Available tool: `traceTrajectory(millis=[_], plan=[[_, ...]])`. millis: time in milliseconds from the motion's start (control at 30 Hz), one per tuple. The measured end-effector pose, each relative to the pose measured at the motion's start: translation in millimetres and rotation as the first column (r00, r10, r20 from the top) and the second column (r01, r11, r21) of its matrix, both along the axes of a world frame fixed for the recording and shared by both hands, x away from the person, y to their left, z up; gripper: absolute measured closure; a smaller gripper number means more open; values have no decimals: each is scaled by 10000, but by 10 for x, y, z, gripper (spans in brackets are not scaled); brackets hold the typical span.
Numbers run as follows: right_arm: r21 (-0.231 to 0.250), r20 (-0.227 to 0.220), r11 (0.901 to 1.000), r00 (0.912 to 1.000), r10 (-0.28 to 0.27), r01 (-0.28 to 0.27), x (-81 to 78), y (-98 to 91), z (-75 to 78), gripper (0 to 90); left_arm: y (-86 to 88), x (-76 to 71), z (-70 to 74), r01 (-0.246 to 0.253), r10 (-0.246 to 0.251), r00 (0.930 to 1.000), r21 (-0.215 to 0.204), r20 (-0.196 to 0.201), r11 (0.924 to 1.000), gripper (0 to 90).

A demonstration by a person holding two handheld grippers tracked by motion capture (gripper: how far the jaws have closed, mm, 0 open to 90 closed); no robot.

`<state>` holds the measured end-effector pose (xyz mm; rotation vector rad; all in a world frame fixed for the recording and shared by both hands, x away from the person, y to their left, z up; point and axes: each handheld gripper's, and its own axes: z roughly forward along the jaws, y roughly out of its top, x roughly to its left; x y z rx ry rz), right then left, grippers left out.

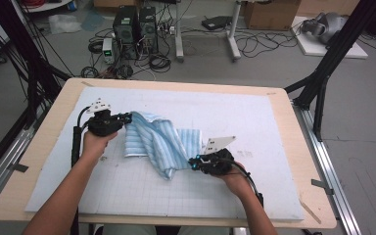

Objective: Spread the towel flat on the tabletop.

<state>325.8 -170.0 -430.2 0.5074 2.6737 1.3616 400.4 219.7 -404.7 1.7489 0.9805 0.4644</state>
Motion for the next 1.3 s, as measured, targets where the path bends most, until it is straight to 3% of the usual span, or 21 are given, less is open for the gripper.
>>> traceTrajectory(millis=[100, 200, 233, 267, 300, 400, 433, 467, 500, 533, 567, 633, 767, 833, 900, 933, 967, 1000, 1167, 1200, 1300], plan=[[-564, -185, 9953, 9968, 776, -785, -109, 115, -26, 847, 54, -62, -44, -79, 79, 10000, 51, 6, 10000, 832], [-526, -455, 9931, 9937, 1027, -1050, -119, 141, -42, 815, 101, -103, -80, -183, 183, 9998, 13, -42, 9998, 833], [-360, -493, 9958, 9954, 823, -842, -109, 134, -27, 713, 125, -108, -82, -191, 192, 9997, 63, -129, 9998, 833], [-360, -493, 9958, 9954, 823, -842, -109, 134, -27, 713, 136, -113, -79, -241, 242, 9996, 44, -125, 9997, 833], [290, -402, 9995, 9991, 112, -100, -62, 55, 25, 583, 157, -118, -67, -322, 322, 9995, 20, -48, 9995, 833], [856, -183, 9935, 9971, -739, 752, -4, -52, 77, 504, 196, -119, -39, -607, 607, 9980, -4, 174, 9982, 835], [979, 392, 9810, 9844, -1717, 1672, 58, -163, 110, 491, 207, -115, -38, -727, 727, 9971, -11, 204, 9974, 837], [979, 392, 9810, 9844, -1717, 1672, 58, -163, 110, 491, 219, -104, -39, -850, 849, 9962, 68, 202, 9964, 837], [357, 1059, 9580, 9521, -2868, 2846, 143, -222, 81, 471, 235, -91, -46, -1011, 1010, 9948, 100, 154, 9948, 838], [71, 1197, 9487, 9416, -3147, 3162, 171, -226, 53, 472, 255, -80, -57, -1127, 1127, 9936, 43, 89, 9936, 838], [71, 1197, 9487, 9416, -3147, 3162, 171, -226, 53, 472, 255, -80, -57, -1127, 1127, 9936, 43, 89, 9936, 838], [-737, 1300, 9065, 9052, -4047, 4158, 311, -202, -93, 529, 255, -76, -62, -1139, 1139, 9935, -52, 76, 9935, 838], [-851, 699, 8794, 8832, -4638, 4685, 481, -125, -203, 551, 246, -79, -58, -1082, 1083, 9941, -39, 99, 9941, 838], [-184, 369, 8936, 8934, -4477, 4485, 522, -98, -181, 551, 250, -78, -62, -1048, 1048, 9945, -53, 45, 9945, 838], [-112, 299, 8990, 8988, -4374, 4378, 537, -73, -170, 562, 251, -77, -66, -1023, 1023, 9947, -87, 50, 9947, 837], [-930, 564, 9145, 9191, -3901, 3938, 554, 15, -206, 676, 251, -76, -69, -1042, 1042, 9945, -98, 45, 9945, 837], [-930, 564, 9145, 9191, -3901, 3938, 554, 15, -206, 676, 255, -74, -70, -1053, 1054, 9944, -78, 57, 9944, 837], [-751, 68, 9188, 9216, -3880, 3874, 560, -9, -198, 800, 259, -72, -71, -1065, 1066, 9943, -92, 41, 9943, 837], [-906, -256, 9307, 9334, -3579, 3543, 517, -77, -167, 848, 263, -62, -72, -1165, 1166, 9931, -141, 106, 9931, 837], [-1144, -271, 9440, 9490, -3142, 3093, 409, -124, -142, 848, 266, -58, -71, -1195, 1196, 9928, -117, 111, 9928, 837], [-1323, -437, 9616, 9677, -2482, 2406, 223, -230, -120, 848, 273, -40, -70, -1329, 1330, 9910, -133, 128, 9910, 838]])
